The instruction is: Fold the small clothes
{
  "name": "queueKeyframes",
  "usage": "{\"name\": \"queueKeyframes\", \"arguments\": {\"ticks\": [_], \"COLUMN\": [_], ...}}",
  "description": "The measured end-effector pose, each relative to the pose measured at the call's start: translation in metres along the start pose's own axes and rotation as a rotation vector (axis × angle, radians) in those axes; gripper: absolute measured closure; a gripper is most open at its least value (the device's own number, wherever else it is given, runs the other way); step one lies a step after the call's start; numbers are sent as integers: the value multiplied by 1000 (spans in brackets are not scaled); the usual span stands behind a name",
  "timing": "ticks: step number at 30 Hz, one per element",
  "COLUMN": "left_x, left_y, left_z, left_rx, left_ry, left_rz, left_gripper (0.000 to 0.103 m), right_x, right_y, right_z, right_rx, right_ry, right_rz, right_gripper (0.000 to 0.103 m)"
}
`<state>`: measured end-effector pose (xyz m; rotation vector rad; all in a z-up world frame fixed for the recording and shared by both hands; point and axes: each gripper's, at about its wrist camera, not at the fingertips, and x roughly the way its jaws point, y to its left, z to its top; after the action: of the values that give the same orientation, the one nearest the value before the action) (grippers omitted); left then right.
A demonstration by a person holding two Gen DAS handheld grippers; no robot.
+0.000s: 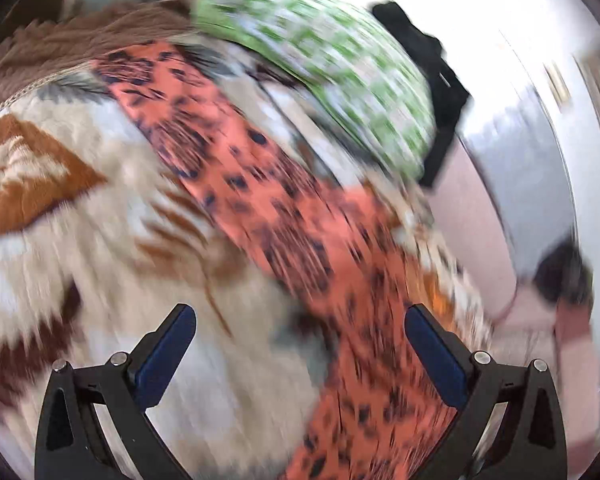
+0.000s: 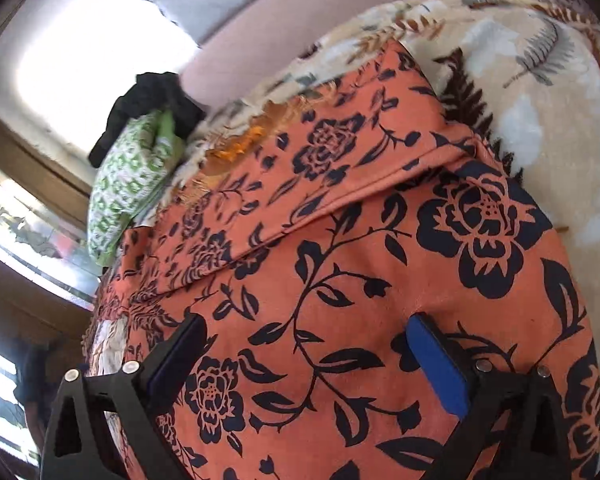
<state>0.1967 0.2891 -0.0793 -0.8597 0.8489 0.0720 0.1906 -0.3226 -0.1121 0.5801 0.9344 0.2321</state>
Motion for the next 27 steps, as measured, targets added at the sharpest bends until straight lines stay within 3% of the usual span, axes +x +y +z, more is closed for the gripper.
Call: {"name": "queueKeyframes", "arguments": {"ticks": [3, 5, 6, 7, 16, 17, 18, 19, 21, 23, 25, 27], "left_x": [13, 25, 30, 34, 52, 54, 56, 61, 64, 57, 40, 19], "left_y": [42, 67, 79, 87, 107, 106, 107, 109, 111, 90, 39, -27], "left_z": [57, 84, 95, 102, 134, 136, 140, 143, 146, 148, 144, 127], "left_rx": [-141, -216, -253, -279, -323, -316, -306, -300, -311, -233, -41, 167], "left_ry": [-72, -80, -80, -81, -132, -136, -130, -98, -87, -110, -180, -260], "left_rz": [40, 60, 60, 50, 55, 83, 133, 184, 185, 253, 312, 312], "left_gripper": [2, 12, 24, 29, 29, 36, 71, 98, 99, 99, 99, 99], "right_x": [4, 4, 4, 4, 8, 8, 8, 8, 7, 6, 5, 3], "right_y": [5, 5, 4, 5, 11, 11, 11, 11, 11, 9, 7, 6], "right_z": [-4, -6, -7, -8, -13, -13, -13, -13, -13, -13, -13, -13], "right_rx": [-49, -64, -64, -66, -104, -106, -106, -106, -106, -100, -95, -89], "right_ry": [-3, -13, -17, -21, -37, -38, -39, -41, -41, -45, -51, -57], "right_rz": [-14, -13, -13, -14, -68, -71, -72, -72, -68, -55, -42, -32], "right_gripper": [0, 0, 0, 0, 0, 0, 0, 0, 0, 0, 0, 0]}}
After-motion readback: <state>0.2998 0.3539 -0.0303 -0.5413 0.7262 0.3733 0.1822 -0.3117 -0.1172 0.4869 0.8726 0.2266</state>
